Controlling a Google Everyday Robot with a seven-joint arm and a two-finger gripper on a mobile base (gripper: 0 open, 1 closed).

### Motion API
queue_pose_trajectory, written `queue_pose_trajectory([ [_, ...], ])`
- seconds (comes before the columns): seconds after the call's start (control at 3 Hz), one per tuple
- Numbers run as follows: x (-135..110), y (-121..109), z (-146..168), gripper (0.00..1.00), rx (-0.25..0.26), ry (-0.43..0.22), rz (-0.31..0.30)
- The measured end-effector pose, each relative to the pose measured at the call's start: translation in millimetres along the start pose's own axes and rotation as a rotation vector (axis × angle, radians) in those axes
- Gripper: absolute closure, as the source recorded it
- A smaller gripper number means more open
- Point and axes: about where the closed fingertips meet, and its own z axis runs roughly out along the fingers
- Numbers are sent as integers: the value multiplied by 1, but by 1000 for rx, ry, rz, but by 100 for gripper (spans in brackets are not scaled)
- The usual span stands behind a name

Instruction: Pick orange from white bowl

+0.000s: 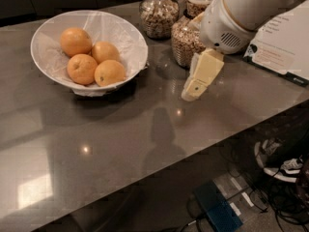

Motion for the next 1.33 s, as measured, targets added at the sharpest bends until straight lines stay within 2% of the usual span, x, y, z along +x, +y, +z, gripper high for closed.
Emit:
queue_pose_trajectory([
  [0.67, -54, -20, 37, 0, -40, -149, 27],
  [1.0, -54, -20, 37, 0, -40, -149, 27],
  [1.33, -58, -20, 43, 0, -40, -187, 50],
])
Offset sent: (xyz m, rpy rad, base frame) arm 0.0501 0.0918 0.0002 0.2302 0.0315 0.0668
